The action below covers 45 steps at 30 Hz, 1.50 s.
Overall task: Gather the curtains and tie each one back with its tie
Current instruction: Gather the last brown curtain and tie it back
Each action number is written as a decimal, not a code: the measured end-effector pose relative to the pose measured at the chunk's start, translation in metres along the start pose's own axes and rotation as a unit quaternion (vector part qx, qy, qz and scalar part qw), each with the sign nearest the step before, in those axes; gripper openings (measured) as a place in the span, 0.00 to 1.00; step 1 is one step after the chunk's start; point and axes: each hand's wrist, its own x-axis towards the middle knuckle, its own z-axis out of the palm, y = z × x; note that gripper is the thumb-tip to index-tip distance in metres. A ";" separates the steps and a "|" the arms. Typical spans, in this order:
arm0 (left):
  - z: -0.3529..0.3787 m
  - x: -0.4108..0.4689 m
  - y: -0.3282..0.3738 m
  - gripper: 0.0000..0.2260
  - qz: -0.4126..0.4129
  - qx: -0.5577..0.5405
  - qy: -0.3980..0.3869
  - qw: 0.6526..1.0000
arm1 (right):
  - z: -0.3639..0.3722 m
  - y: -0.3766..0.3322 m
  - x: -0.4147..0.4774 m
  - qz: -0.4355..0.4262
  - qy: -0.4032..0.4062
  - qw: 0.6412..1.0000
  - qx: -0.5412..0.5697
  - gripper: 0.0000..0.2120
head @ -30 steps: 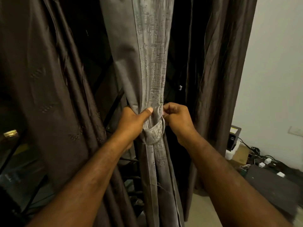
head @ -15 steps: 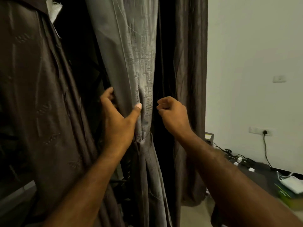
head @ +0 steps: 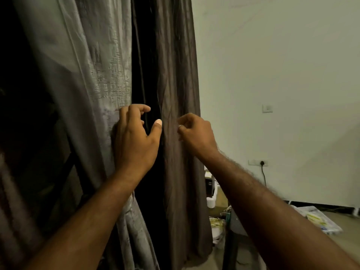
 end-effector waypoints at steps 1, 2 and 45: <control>0.013 0.006 -0.002 0.12 -0.002 -0.001 -0.010 1.000 | -0.005 0.009 0.011 0.008 0.010 1.000 -0.008 0.09; 0.023 0.011 -0.005 0.13 -0.002 -0.005 -0.016 1.000 | -0.010 0.018 0.021 0.016 0.018 1.000 -0.015 0.10; 0.428 0.263 -0.188 0.51 0.093 0.270 0.031 0.958 | 0.099 0.310 0.534 0.013 -0.099 0.952 0.289 0.09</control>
